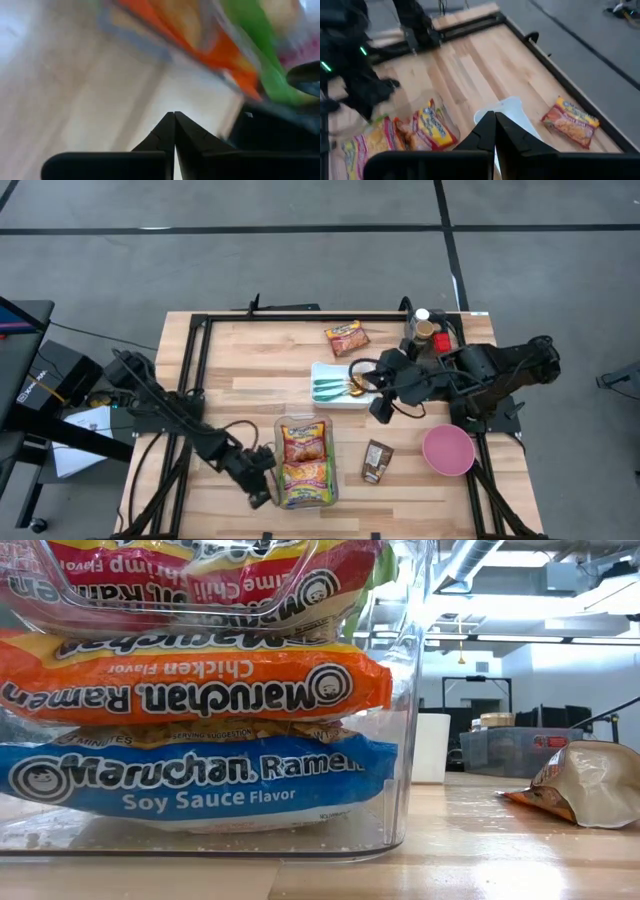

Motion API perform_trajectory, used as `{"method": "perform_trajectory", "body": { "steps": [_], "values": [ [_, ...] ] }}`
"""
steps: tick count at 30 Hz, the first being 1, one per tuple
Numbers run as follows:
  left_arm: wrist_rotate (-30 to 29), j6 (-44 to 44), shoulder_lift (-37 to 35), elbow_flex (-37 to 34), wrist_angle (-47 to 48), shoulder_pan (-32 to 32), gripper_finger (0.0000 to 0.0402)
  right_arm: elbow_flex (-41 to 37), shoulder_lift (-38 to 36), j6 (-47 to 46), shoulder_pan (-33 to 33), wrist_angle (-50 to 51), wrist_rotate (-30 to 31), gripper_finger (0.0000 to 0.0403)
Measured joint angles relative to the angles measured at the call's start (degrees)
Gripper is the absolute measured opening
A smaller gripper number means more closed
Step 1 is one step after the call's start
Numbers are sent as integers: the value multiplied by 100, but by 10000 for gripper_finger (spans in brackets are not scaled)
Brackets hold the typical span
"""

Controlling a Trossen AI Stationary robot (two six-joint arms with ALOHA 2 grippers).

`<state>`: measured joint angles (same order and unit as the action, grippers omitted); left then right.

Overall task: Pick & Place Food Item
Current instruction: Adjust the transparent bin

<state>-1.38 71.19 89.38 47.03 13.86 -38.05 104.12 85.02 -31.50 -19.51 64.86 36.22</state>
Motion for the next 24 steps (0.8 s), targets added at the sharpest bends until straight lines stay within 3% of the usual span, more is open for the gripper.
{"method": "perform_trajectory", "body": {
  "steps": [11,24],
  "values": [
    [-190,-84,18,5,-140,266,0,4,-7,-1,-271,-151,336,0],
    [-276,-973,39,4,-184,1080,0,4,-7,-1,-347,-408,479,0]
  ]
}}
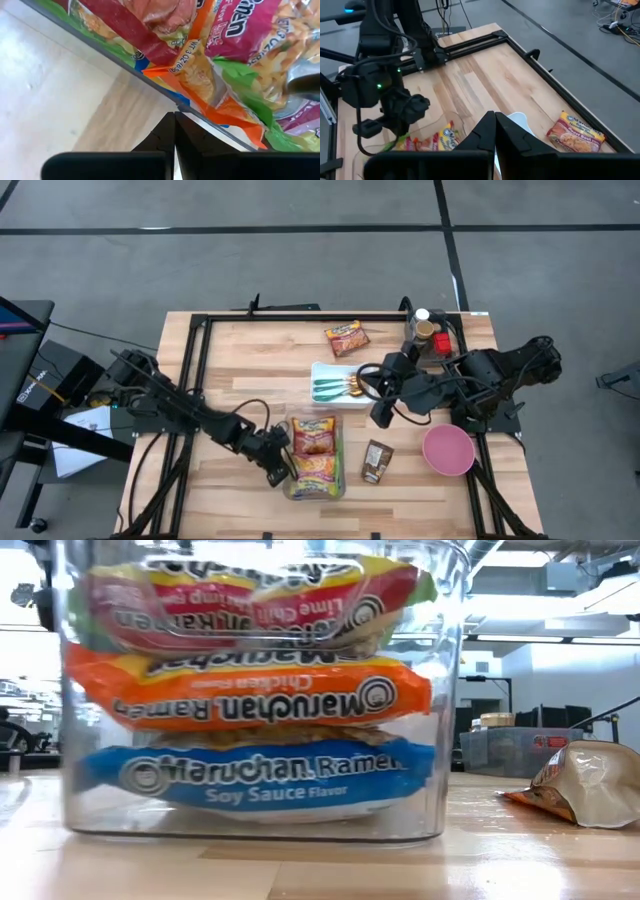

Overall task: Pick & Place Food Item
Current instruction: Adjust the transparent bin, then put the orange spice pack into the black bin

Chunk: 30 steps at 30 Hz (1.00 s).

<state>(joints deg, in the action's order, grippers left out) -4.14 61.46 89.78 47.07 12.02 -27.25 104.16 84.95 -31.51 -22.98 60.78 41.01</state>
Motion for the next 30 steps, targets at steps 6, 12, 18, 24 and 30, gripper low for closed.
{"method": "perform_trajectory", "body": {
  "steps": [6,12,18,24,30],
  "values": [
    [2,-312,0,0,-65,266,0,0,0,-18,0,-10,0,0],
    [2,-456,0,0,-177,331,0,0,0,-63,-4,-106,0,0],
    [-41,-570,0,0,-33,362,0,0,0,-15,-4,-323,0,0],
    [-212,-604,-7,0,288,362,0,0,0,0,-22,-450,2,0],
    [-217,-615,-41,0,437,357,0,0,0,0,-63,-469,61,0]
  ]
}}
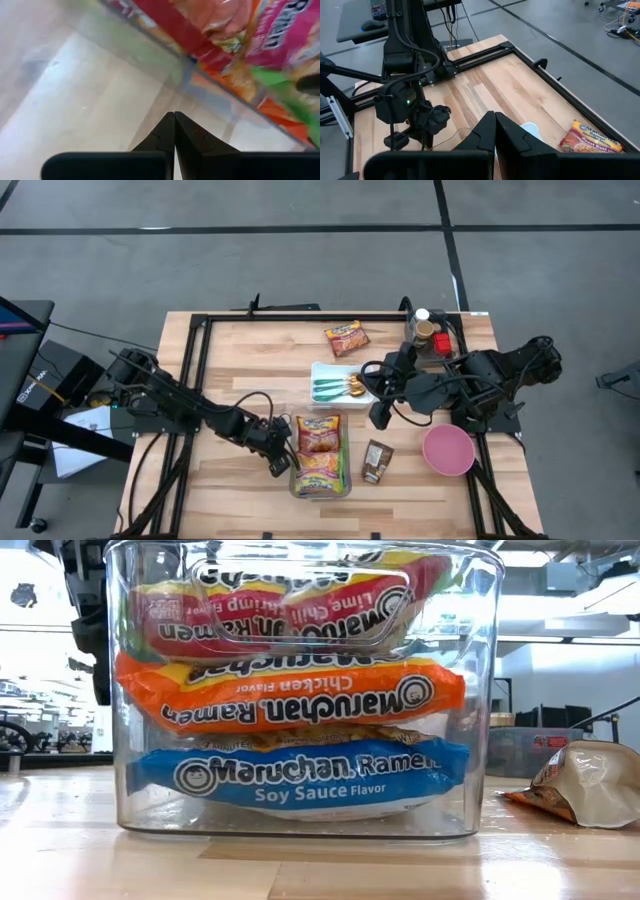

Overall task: Pick & Place Food Item
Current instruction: Put the orange spice pack into the black bin

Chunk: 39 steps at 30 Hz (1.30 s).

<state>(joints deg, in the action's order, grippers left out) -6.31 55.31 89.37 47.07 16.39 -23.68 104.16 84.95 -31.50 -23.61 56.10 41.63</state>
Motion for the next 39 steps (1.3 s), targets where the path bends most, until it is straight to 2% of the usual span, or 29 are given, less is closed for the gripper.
{"method": "perform_trajectory", "body": {
  "steps": [4,11,17,23,27,33,39],
  "values": [
    [-290,-2,-248,-2,262,0,0,0,0,6,-62,0,79,0],
    [-542,-136,-1177,-7,582,33,0,0,0,76,-81,2,88,0],
    [-672,-889,-2280,-4,537,29,0,0,0,122,-197,271,107,0],
    [-1419,-1491,-3383,-4,508,-24,0,0,0,-1149,-513,1825,624,0],
    [-1874,-2023,-3962,-4,241,-24,0,1,0,-1997,-902,2715,647,0],
    [-2037,-3026,-4439,0,-457,-24,0,0,0,-2971,-1445,2754,750,0],
    [-2122,-3472,-4597,0,-454,-24,0,0,0,-3850,-1533,2743,744,0]
  ]
}}
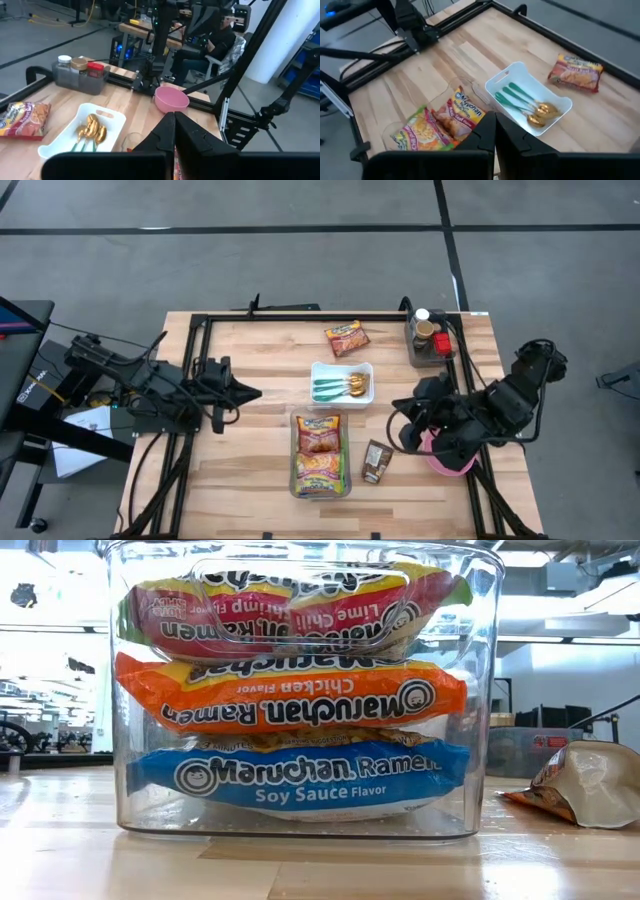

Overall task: Pick & Place Food Item
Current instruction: Put the orange spice pack into the black bin

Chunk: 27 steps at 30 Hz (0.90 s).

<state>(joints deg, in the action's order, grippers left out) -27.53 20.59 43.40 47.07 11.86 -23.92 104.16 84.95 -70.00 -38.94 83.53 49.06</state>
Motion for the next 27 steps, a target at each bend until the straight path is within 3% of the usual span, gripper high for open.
{"method": "perform_trajectory", "body": {
  "steps": [9,19,27],
  "values": [
    [6,-74,4,0,11,0,0,0,0,-136,325,-22,-648,0],
    [9,-73,2,0,13,0,0,0,0,692,587,-266,-1856,2],
    [11,-69,2,0,13,0,0,0,0,1019,905,-147,-2412,60]
  ]
}}
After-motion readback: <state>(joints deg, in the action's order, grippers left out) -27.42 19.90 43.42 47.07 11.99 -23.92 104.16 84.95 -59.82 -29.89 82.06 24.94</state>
